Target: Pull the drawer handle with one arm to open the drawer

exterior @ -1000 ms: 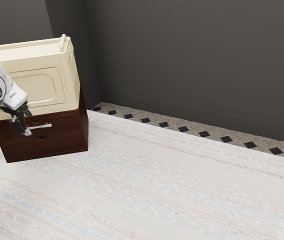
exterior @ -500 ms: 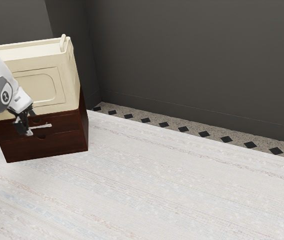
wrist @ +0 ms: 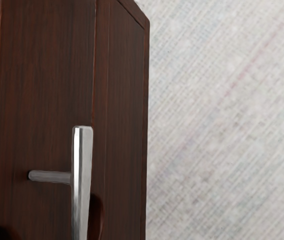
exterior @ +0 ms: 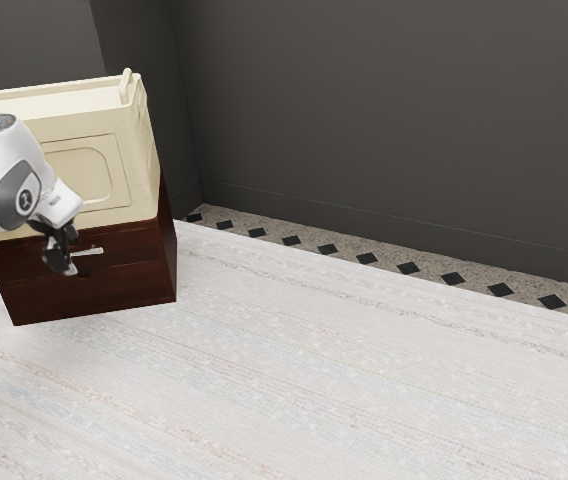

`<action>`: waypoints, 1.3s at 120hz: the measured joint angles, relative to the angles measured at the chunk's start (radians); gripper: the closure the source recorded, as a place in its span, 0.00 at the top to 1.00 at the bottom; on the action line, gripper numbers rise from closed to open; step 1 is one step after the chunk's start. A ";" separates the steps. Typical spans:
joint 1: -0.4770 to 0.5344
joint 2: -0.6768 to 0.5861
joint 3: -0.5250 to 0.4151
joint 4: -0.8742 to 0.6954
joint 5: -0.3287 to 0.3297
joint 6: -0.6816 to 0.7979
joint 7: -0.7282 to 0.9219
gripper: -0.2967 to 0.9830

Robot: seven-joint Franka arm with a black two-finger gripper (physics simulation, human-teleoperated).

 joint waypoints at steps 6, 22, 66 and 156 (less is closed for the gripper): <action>-0.013 0.002 0.000 0.000 0.002 0.000 -0.016 0.77; -0.016 0.012 0.013 -0.002 0.004 0.000 -0.053 0.77; -0.016 0.063 0.021 0.014 0.003 0.007 -0.123 0.77; -0.038 0.016 0.022 -0.056 0.003 0.008 -0.212 0.76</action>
